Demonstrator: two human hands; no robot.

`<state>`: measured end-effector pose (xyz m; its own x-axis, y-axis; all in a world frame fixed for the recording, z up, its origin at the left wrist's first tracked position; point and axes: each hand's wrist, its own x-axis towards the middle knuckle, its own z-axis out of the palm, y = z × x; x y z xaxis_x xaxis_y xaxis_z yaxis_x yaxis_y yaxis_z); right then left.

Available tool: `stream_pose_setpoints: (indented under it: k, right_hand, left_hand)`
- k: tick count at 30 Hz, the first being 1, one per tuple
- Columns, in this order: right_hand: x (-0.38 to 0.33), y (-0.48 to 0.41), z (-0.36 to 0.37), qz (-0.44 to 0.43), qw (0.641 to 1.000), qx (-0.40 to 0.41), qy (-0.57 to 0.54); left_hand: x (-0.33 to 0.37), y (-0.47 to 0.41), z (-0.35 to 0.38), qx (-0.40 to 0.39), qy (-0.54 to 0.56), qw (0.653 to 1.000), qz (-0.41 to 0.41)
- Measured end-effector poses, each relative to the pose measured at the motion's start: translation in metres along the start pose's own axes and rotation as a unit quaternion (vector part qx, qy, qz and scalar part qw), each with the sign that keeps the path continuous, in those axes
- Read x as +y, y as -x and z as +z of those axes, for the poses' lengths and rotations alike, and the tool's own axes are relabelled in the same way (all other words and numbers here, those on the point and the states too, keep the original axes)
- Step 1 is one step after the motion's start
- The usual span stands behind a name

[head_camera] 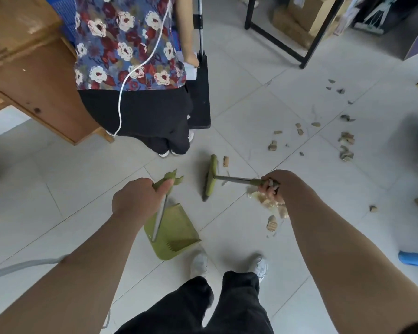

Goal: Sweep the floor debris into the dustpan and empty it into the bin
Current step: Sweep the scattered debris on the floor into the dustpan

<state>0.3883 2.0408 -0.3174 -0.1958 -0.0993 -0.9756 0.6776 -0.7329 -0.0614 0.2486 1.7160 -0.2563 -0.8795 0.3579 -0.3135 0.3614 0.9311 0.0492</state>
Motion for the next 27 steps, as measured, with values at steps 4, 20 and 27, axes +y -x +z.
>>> stream_pose_setpoints:
  k: [4,20,27]
  right_hand:
    - [-0.018,0.007,-0.056,-0.035,0.999,0.014,0.002]
    - [0.029,0.088,-0.157,-0.094,0.987,0.088,-0.095]
    - [0.047,0.113,-0.205,-0.013,0.995,0.09,0.037]
  left_hand:
    - [0.023,-0.006,0.001,0.0,-0.011,1.0,0.002]
    - [0.125,-0.016,-0.011,-0.006,0.009,0.999,0.05]
    - [0.169,-0.011,-0.016,0.016,-0.004,0.996,0.093]
